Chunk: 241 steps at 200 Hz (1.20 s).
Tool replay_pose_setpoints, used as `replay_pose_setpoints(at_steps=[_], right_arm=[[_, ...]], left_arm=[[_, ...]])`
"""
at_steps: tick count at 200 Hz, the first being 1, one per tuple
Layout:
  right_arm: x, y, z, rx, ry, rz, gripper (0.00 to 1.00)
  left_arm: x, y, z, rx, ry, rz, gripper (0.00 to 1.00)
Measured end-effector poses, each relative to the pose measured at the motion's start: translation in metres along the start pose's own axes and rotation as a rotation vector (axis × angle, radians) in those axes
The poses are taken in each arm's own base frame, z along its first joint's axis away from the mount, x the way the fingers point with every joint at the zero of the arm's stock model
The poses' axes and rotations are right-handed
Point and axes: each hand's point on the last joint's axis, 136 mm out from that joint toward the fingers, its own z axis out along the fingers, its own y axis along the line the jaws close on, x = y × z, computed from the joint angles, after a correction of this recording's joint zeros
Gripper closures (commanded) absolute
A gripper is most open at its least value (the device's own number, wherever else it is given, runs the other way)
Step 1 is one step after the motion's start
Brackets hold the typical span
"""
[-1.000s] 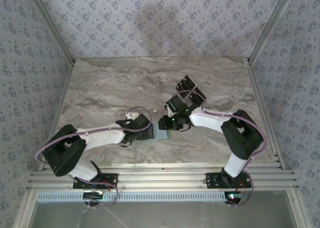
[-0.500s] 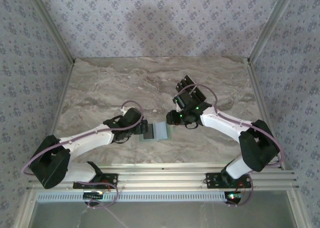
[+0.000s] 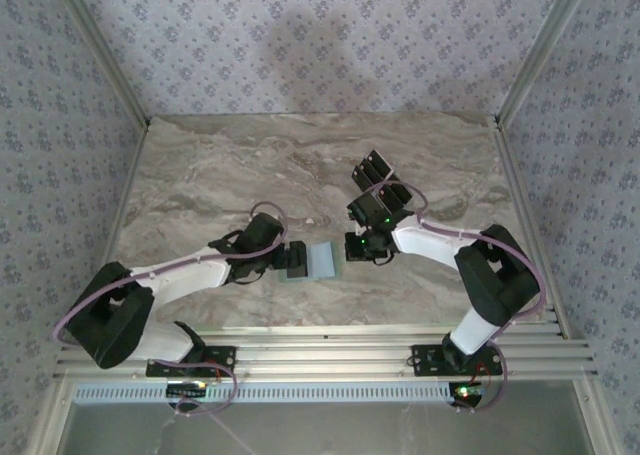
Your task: Put the credit cards into the card holder
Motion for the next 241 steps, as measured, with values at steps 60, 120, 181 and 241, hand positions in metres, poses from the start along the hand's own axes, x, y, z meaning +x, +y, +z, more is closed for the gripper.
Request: replay_pose_setpoints(at_steps=[60,120,181,241], right_arm=[[-0.002,0.003,0.003,-0.021,-0.007,-0.002,1.00],[-0.001,0.006,0.007,-0.041,-0.002,0.000,1.00],[0.000,0.006,0.009,-0.044,-0.001,-0.001,1.00],[0.001,0.008,0.010,-0.056,0.002,-0.001,1.00]], left_arm=[[0.007,-0.005,0.018,0.029,0.038,-0.002,0.00],[0.004,-0.007,0.022,0.016,0.053,-0.002,0.00],[0.003,-0.019,0.021,0.048,0.052,0.010,0.00],[-0.022,-0.075,-0.003,0.182,-0.024,0.043,0.00]])
